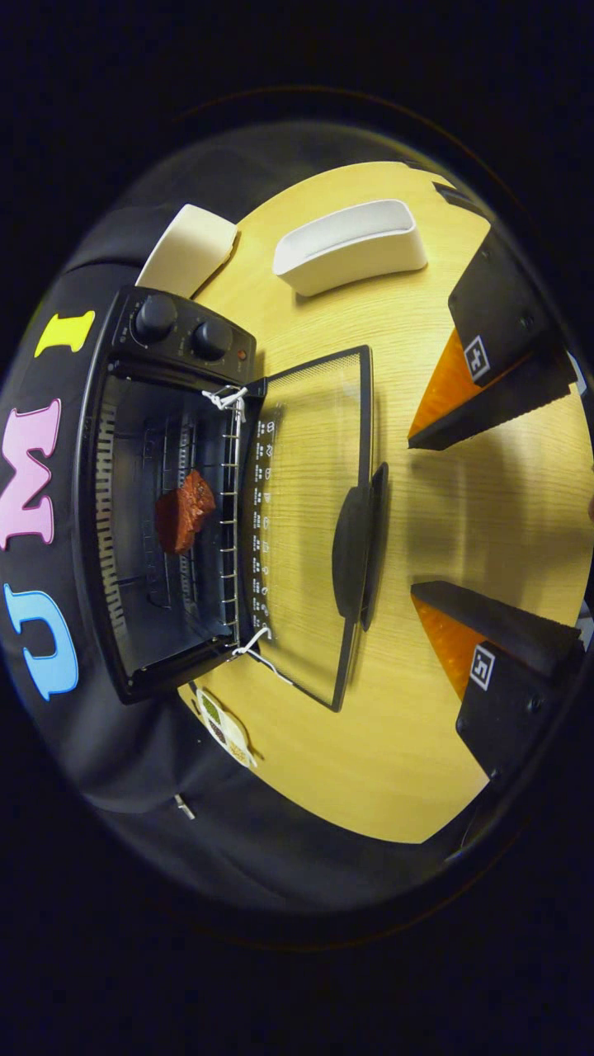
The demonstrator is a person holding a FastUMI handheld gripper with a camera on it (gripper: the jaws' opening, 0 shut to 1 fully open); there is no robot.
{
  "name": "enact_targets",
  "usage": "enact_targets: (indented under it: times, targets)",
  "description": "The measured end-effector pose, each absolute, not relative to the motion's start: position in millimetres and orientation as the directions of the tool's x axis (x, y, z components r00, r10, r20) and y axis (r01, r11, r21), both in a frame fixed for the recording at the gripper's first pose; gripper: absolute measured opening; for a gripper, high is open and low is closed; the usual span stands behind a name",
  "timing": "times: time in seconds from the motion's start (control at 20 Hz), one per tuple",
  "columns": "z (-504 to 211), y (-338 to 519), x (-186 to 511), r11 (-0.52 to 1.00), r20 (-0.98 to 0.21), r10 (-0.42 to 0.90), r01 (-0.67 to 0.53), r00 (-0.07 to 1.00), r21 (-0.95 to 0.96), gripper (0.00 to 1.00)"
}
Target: Open the toaster oven, put the food inside, and close the toaster oven door.
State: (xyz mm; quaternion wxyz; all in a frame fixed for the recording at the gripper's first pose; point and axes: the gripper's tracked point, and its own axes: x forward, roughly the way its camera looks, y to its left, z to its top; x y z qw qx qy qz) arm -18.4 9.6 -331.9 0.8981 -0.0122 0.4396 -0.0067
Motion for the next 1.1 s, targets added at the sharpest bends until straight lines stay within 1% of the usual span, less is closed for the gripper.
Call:
enact_targets:
  times: [0.15, 0.4, 0.6, 0.85, 1.1]
  targets:
    - [-338.0, 5.5, -8.7, 0.997, -0.785, -0.057, 0.002, 0.617, -0.071, 0.99]
    - [-341.2, -0.1, 8.8, 0.997, -0.78, -0.073, 0.044, 0.622, -0.059, 0.98]
    - [-339.9, -0.7, 11.5, 0.997, -0.784, -0.065, 0.014, 0.617, -0.071, 0.98]
    - [-313.1, 3.1, 12.8, 0.992, -0.737, -0.045, -0.058, 0.674, -0.114, 0.98]
    - [-271.7, 11.4, 26.2, 0.999, -0.694, 0.017, -0.036, 0.72, -0.012, 0.98]
